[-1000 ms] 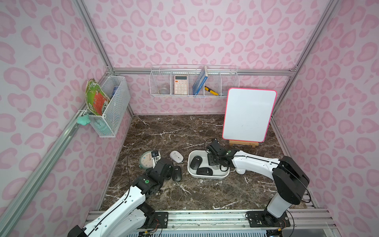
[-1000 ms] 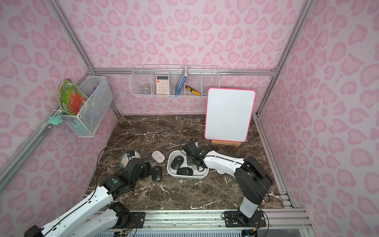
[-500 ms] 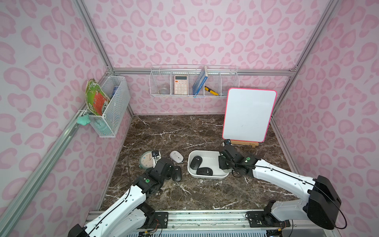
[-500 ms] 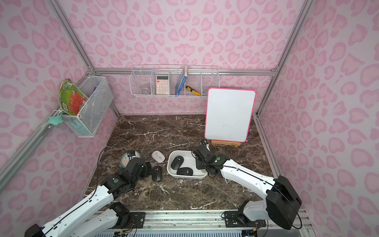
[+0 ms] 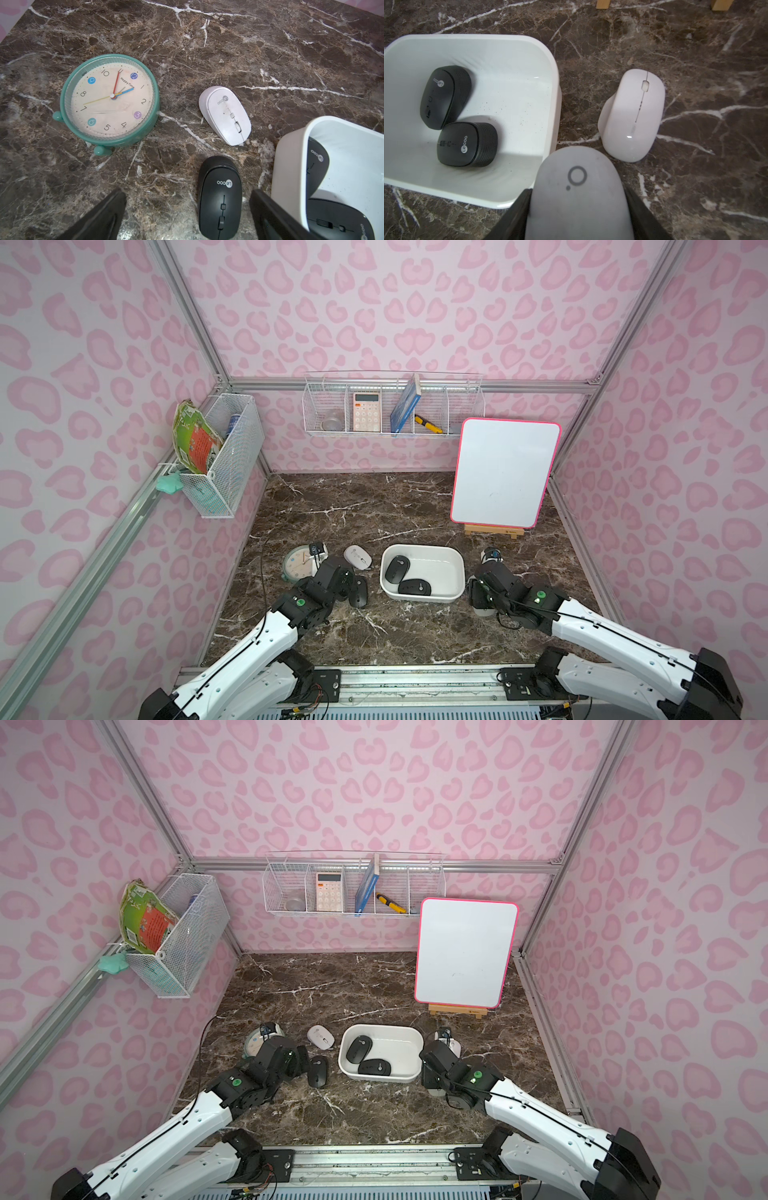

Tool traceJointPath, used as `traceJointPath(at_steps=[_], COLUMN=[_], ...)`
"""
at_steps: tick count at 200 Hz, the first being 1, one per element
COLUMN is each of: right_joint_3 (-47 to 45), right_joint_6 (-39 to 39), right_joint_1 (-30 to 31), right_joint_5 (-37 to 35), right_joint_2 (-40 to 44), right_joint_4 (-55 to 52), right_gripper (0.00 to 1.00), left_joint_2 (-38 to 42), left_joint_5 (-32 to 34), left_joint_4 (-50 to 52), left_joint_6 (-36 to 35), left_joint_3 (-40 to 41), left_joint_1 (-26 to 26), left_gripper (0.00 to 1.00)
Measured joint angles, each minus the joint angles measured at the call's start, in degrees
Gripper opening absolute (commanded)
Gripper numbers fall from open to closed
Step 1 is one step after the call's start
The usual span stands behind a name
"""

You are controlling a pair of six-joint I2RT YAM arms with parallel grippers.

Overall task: Take out the mouse from the storage box
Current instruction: Place the mouse at the center of the board.

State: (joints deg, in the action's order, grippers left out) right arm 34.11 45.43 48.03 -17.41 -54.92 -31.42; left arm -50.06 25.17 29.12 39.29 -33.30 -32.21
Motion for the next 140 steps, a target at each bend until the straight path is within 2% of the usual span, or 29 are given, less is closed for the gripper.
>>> traceJointPath(at_steps=[56,95,140], right_joint_3=[-9.55,-12.48,-13.40], right_joint_6=[4.31,5.70,6.64], right_joint_1=[-1.97,-2.27,-2.38], right_joint_5=[3.93,5.90,6.14], right_joint_2=[2.78,1.86,0.92], right_joint_4=[5.14,9.44,12.57], right_gripper=[0.41,0.42,0.59], left_joint_2=[-1.64,-2.51,-3.91], left_joint_5=[-0.92,-1.70,-3.04], left_joint_4=[-0.50,-0.55,-0.57], left_joint_6=[0.28,0.83,0.83], left_joint_3=[-0.92,-1.84,-2.99], left_joint_1=[0.00,0.00,0.00], left_gripper=[0.98,0.98,0.98])
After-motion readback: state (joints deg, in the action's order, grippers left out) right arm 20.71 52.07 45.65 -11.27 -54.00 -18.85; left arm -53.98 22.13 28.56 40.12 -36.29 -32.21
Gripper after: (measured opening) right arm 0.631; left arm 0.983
